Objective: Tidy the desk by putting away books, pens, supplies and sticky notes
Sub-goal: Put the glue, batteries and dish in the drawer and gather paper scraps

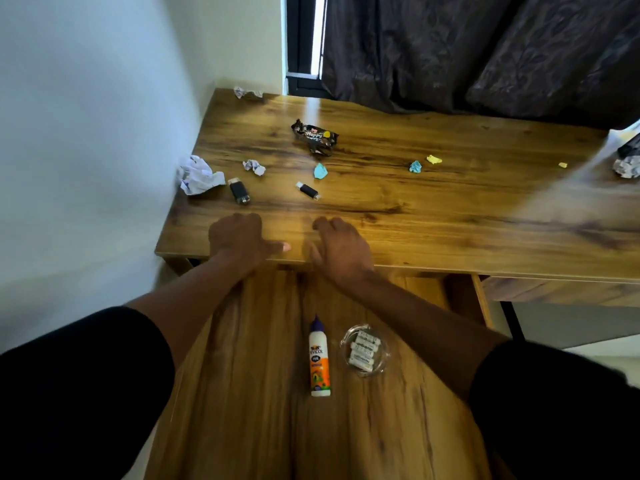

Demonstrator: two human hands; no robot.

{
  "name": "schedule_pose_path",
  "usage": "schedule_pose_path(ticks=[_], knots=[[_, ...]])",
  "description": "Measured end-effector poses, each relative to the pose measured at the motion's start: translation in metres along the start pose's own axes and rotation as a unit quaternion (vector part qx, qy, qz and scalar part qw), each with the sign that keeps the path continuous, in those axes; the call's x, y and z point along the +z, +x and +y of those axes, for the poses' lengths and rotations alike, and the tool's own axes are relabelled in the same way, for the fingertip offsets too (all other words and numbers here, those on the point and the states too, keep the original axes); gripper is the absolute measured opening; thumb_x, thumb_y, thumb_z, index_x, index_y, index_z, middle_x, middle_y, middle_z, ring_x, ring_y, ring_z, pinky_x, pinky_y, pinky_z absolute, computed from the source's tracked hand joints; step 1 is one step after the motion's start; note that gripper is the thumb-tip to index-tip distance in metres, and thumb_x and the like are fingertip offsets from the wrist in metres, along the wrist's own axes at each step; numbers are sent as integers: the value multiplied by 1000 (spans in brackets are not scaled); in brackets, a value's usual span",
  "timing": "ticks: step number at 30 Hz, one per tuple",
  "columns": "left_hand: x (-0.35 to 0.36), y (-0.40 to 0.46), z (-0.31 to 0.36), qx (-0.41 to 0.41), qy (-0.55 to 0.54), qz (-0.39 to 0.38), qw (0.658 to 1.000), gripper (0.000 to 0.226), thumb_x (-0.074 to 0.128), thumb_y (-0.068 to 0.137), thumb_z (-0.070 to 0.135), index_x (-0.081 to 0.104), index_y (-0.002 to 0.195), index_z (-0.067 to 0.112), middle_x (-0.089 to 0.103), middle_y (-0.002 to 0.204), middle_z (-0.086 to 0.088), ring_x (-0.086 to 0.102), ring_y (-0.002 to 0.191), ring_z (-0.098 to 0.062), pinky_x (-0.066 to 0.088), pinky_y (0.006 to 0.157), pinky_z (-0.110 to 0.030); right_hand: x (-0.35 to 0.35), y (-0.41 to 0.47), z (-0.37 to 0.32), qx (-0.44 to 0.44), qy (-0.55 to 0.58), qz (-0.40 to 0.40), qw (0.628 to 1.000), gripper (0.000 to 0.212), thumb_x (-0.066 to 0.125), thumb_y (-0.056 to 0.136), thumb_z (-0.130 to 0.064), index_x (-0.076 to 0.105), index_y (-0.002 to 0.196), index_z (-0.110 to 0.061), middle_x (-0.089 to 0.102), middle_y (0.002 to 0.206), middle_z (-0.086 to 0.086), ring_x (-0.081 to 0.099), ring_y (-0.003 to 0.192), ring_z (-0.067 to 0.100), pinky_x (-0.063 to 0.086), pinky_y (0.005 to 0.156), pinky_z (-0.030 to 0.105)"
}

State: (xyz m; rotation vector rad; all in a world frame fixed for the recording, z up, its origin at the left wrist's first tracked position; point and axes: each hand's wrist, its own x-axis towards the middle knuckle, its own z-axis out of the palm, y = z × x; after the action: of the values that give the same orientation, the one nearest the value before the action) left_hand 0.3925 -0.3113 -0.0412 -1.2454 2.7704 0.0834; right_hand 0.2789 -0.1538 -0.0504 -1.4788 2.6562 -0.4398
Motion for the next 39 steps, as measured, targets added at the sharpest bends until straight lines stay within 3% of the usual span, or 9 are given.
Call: schedule_pose_path(ticks=[2,6,10,13,18,25,29,33,39], knots=[[-8,14,-15,30,11,46,998,51,66,82,67,66,92,16,66,91,-6,67,87,-28,51,71,-34,-5,33,3,-12,-49,-28,998,57,67,91,-19,45,144,-21,50,141,8,50,125,29,51,90,40],[-25,53,-36,122,34,81,989,28,64,91,33,62,105,9,63,108,-12,65,96,-35,56,74,-42,-7,87,6,-78,-146,-76,983,78,73,82,-4,37,150,-19,39,151,9,43,130,35,51,93,46],[-27,86,-39,116,-13,-9,993,75,71,88,39,38,146,3,41,147,-20,59,117,-46,52,89,-49,-2,125,11,-112,-177,-131,969,83,69,90,-9,24,159,-22,20,165,7,39,136,39,53,90,49],[-24,99,-36,89,-6,-55,994,88,71,90,39,25,152,-2,31,151,-27,53,124,-49,49,95,-49,6,141,14,-133,-201,-165,956,80,65,94,-14,22,160,-24,15,168,6,41,134,38,54,83,48],[-16,104,-37,91,-3,-52,994,46,72,89,31,57,124,5,58,125,-21,55,119,-39,46,86,-40,14,152,17,-163,-209,-154,952,56,57,97,-13,39,150,-19,41,152,11,48,122,38,55,86,51],[-16,95,-37,73,-44,-11,996,24,75,79,34,66,97,21,66,108,-9,64,103,-33,55,81,-42,5,147,18,-166,-146,-130,966,14,63,91,-9,66,105,-9,63,111,15,63,100,35,48,76,38],[-13,72,-26,110,-44,9,993,50,73,78,48,62,117,19,64,117,-6,64,105,-32,53,78,-40,1,127,25,-95,-64,-125,986,19,67,88,-8,70,107,-7,66,110,17,61,101,37,36,69,31],[-5,29,0,210,-57,35,975,77,70,81,54,47,146,21,57,142,-5,54,126,-28,49,97,-44,-10,92,34,-1,26,-102,994,38,75,82,-13,67,119,-19,61,118,12,59,104,30,43,73,31],[17,-41,48,330,-90,29,939,78,65,81,62,48,146,24,56,142,0,48,127,-21,47,100,-39,-38,17,48,26,91,-80,992,38,79,74,-14,68,110,-17,68,111,6,62,96,20,46,70,28]])
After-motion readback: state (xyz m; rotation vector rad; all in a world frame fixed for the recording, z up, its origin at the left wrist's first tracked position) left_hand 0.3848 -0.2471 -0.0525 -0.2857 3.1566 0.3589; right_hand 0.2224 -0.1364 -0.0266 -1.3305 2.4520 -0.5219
